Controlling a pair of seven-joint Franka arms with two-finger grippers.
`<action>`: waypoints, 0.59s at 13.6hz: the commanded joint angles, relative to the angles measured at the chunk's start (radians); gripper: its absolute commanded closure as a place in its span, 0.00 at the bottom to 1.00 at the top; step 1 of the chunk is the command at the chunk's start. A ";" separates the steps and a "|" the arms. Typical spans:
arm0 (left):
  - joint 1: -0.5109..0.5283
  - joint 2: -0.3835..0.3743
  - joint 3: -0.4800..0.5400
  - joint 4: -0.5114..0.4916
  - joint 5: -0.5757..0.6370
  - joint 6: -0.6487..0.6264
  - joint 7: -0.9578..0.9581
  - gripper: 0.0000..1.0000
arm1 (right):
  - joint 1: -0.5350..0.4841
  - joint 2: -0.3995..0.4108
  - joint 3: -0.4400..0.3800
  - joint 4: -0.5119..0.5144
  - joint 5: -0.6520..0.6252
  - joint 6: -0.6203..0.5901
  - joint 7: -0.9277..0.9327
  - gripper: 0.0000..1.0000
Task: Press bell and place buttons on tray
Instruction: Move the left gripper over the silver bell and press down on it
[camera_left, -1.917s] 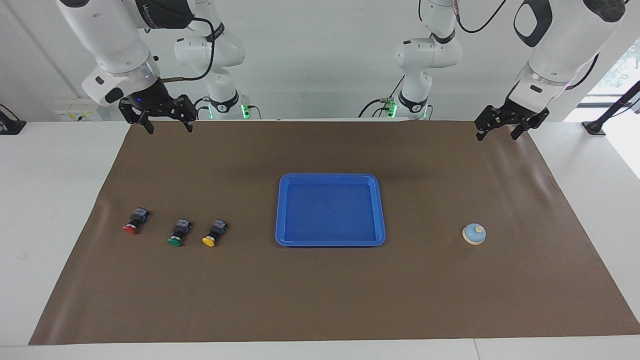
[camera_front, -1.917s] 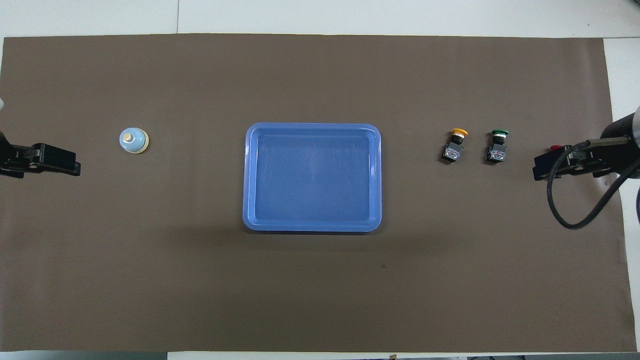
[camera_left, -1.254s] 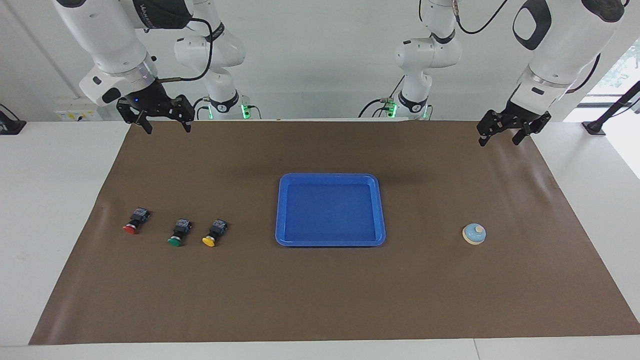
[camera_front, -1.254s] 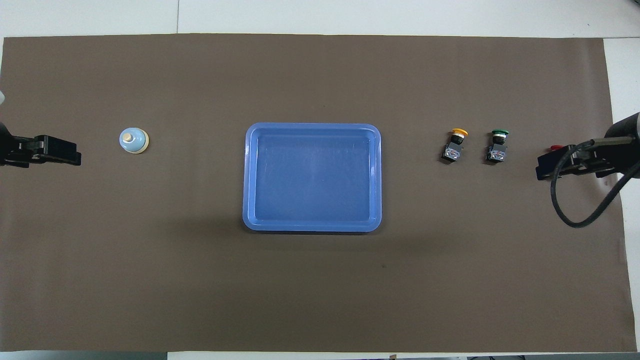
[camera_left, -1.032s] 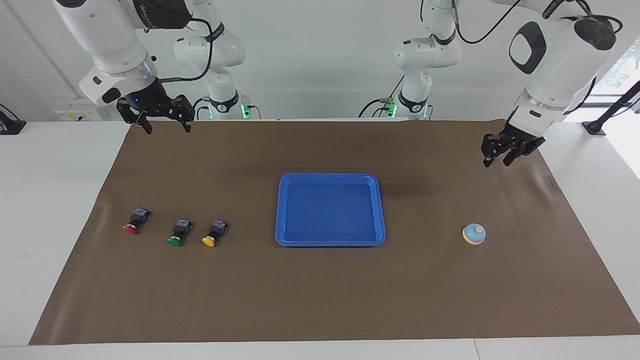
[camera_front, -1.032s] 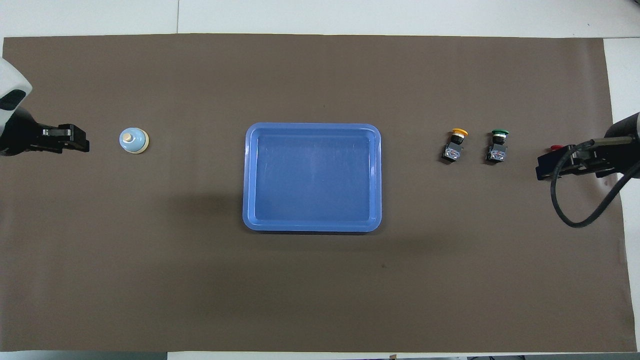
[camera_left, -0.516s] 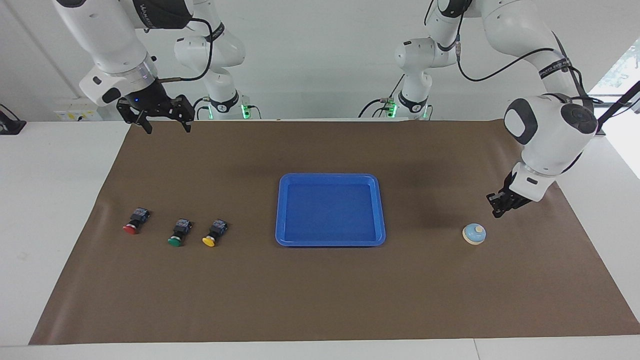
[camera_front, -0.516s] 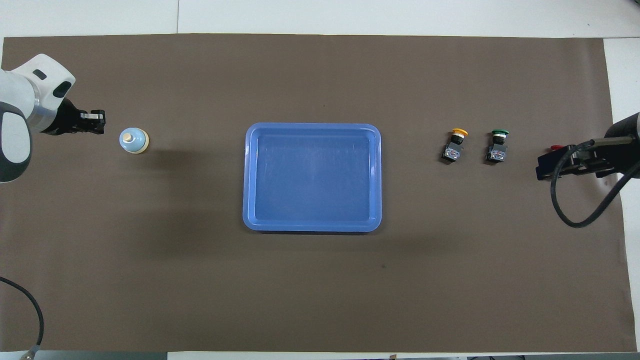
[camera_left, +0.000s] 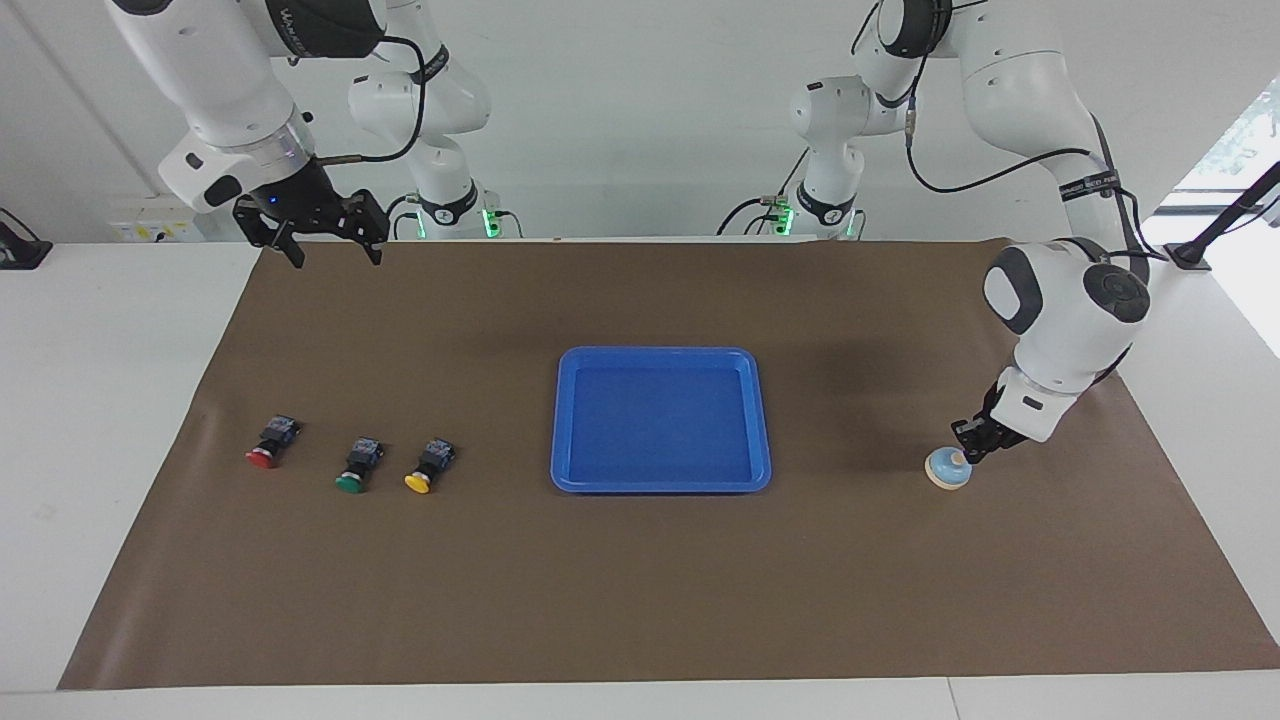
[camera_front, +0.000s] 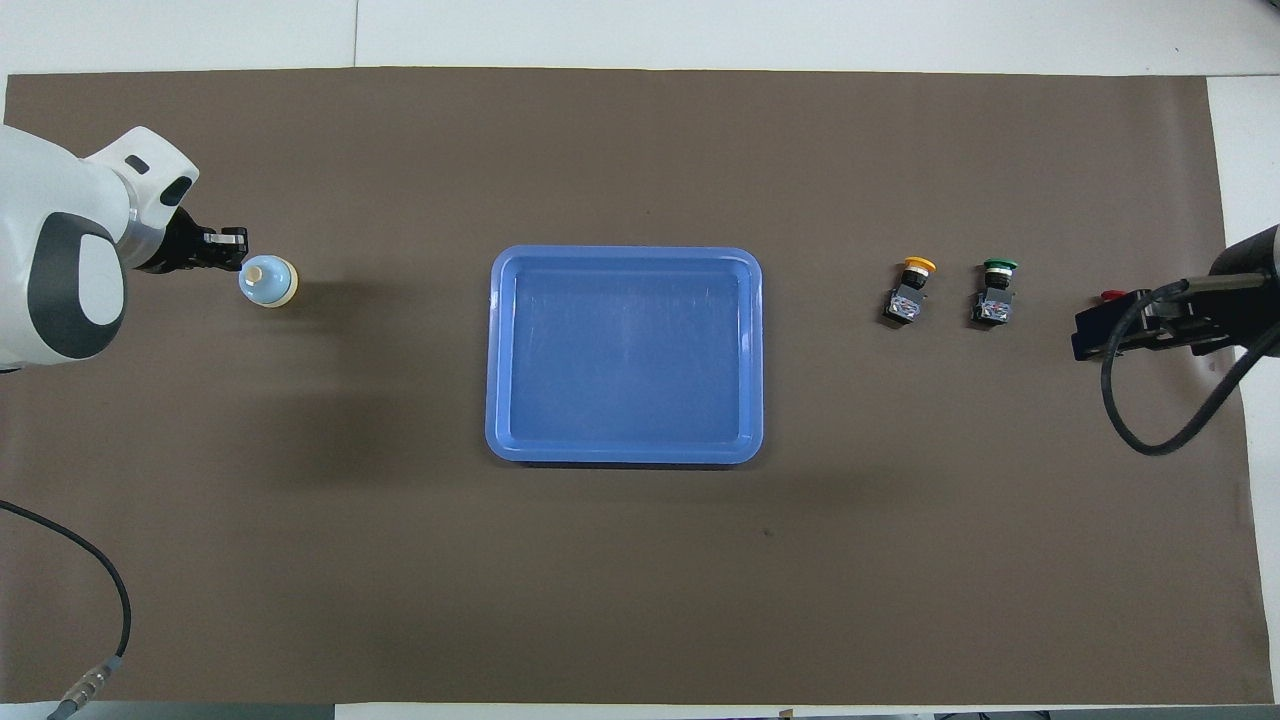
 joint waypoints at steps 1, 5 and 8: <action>-0.007 -0.014 0.005 -0.104 0.010 0.130 -0.014 1.00 | -0.020 -0.015 0.014 -0.013 -0.012 -0.006 -0.024 0.00; -0.004 -0.005 0.005 -0.116 0.010 0.156 -0.011 1.00 | -0.020 -0.015 0.014 -0.013 -0.012 -0.006 -0.024 0.00; 0.000 -0.068 0.005 -0.019 0.009 -0.066 -0.009 0.69 | -0.020 -0.015 0.014 -0.014 -0.012 -0.006 -0.024 0.00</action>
